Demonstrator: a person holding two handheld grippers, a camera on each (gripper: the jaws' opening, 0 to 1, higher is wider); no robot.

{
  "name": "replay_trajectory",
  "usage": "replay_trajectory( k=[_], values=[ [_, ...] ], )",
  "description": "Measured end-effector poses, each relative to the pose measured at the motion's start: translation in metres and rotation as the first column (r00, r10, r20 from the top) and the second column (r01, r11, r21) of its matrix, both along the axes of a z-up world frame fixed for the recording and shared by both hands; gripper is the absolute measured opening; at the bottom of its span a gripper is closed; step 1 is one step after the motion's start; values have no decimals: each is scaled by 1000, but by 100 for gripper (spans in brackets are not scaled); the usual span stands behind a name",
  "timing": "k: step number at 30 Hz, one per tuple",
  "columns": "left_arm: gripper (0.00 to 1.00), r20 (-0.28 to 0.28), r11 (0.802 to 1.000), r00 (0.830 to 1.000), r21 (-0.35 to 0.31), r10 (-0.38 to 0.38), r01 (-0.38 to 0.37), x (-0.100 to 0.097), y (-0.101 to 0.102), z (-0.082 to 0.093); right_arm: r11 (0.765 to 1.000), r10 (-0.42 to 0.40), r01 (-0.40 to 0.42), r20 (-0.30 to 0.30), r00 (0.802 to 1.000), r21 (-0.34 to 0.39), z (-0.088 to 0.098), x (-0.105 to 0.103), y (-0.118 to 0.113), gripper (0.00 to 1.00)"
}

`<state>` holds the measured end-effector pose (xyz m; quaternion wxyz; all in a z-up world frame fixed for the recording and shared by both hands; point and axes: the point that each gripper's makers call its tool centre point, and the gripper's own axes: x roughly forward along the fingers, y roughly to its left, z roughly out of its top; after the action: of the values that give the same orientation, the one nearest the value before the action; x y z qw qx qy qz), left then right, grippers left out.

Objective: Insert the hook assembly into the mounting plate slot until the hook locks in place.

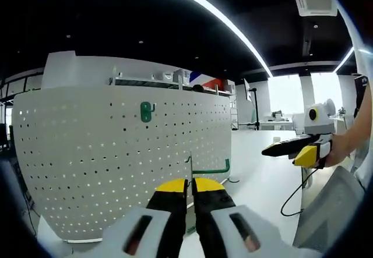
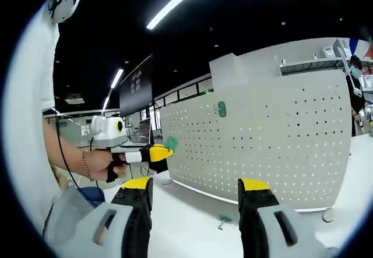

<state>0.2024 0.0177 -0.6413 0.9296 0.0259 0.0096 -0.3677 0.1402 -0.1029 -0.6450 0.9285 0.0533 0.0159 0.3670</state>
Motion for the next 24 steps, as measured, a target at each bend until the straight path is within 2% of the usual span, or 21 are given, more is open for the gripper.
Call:
replay_trajectory(
  k=[24],
  values=[
    [3,-3,1000,1000,2,1,-1,-2,-2,1,995,96,-97,18,995,36,12,20,46,57]
  ],
)
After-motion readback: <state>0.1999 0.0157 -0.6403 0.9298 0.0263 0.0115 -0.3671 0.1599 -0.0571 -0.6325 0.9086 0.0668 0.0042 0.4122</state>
